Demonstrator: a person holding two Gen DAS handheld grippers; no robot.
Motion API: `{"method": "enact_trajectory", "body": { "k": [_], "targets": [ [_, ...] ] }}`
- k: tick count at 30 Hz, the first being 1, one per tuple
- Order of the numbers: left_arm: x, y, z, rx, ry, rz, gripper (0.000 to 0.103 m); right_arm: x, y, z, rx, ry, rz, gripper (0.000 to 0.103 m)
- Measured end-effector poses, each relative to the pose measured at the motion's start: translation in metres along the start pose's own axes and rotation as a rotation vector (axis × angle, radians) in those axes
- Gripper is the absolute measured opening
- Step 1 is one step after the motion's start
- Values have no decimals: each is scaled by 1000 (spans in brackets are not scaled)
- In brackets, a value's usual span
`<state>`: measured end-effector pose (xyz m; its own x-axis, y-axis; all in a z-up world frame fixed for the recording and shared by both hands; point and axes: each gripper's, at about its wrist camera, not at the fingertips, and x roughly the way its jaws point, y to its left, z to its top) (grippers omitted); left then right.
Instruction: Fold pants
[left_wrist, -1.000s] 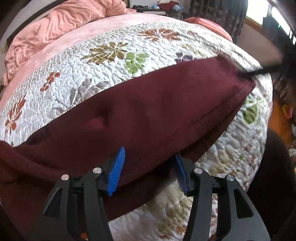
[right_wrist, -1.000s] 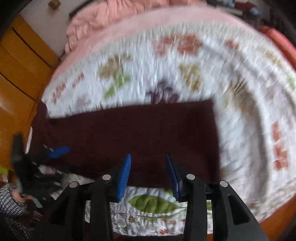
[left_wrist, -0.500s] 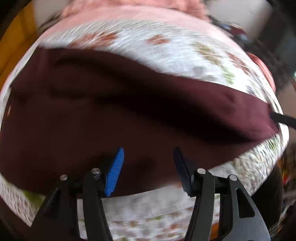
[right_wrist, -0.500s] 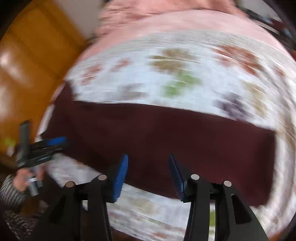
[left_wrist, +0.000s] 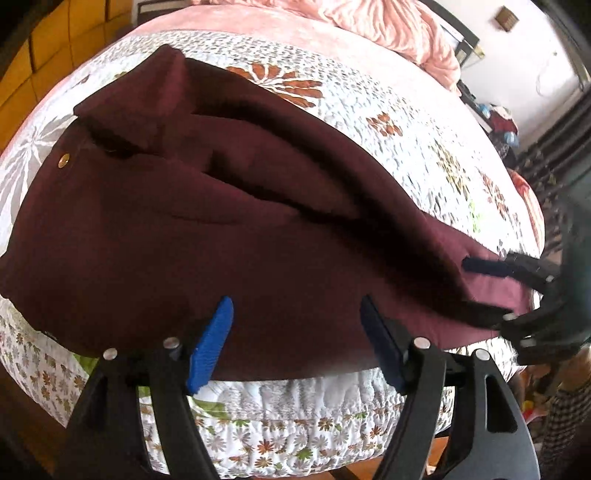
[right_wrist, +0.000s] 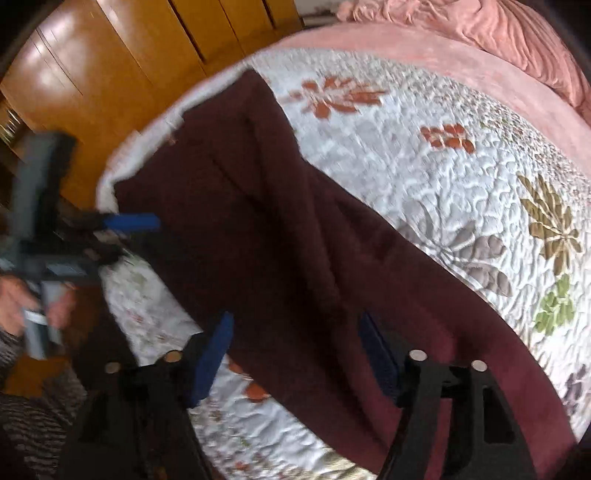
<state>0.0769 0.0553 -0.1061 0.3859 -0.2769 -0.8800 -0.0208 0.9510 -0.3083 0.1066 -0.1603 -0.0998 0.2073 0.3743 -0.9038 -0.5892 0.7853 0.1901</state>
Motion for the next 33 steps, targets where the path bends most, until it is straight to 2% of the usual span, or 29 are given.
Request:
{"method": "enact_trajectory", "body": {
  "k": [3, 4, 5, 7, 9, 12, 14, 17, 21, 24, 33],
  "targets": [
    [0, 4, 14, -17, 4, -10, 74, 7, -6, -6, 18, 22, -40, 63],
    [-1, 5, 21, -17, 2, -12, 74, 6, -10, -11, 23, 25, -42, 58],
    [-3, 5, 28, -15, 0, -6, 77, 9, -14, -14, 35, 30, -48, 51],
    [-4, -1, 46, 2, -2, 6, 79, 16, -23, -20, 69, 55, -58, 15],
    [-2, -13, 70, 36, 7, 33, 83, 18, -31, -23, 104, 49, -48, 10],
    [6, -29, 103, 88, 37, 85, 88, 11, -34, -28, 116, 5, -21, 9],
    [19, -40, 128, 124, 88, 132, 90, 8, -33, -30, 110, -6, -17, 9],
    [53, -55, 166, 165, 221, 239, 91, 8, -35, -31, 123, -15, -6, 9],
    [85, -54, 195, 132, 366, 310, 91, 7, -39, -34, 145, -25, 15, 9],
    [109, -43, 203, 81, 452, 368, 91, 10, -43, -34, 166, -34, 38, 9],
    [154, -23, 224, -13, 577, 452, 88, 6, -44, -36, 160, -52, 55, 9]
  ]
}}
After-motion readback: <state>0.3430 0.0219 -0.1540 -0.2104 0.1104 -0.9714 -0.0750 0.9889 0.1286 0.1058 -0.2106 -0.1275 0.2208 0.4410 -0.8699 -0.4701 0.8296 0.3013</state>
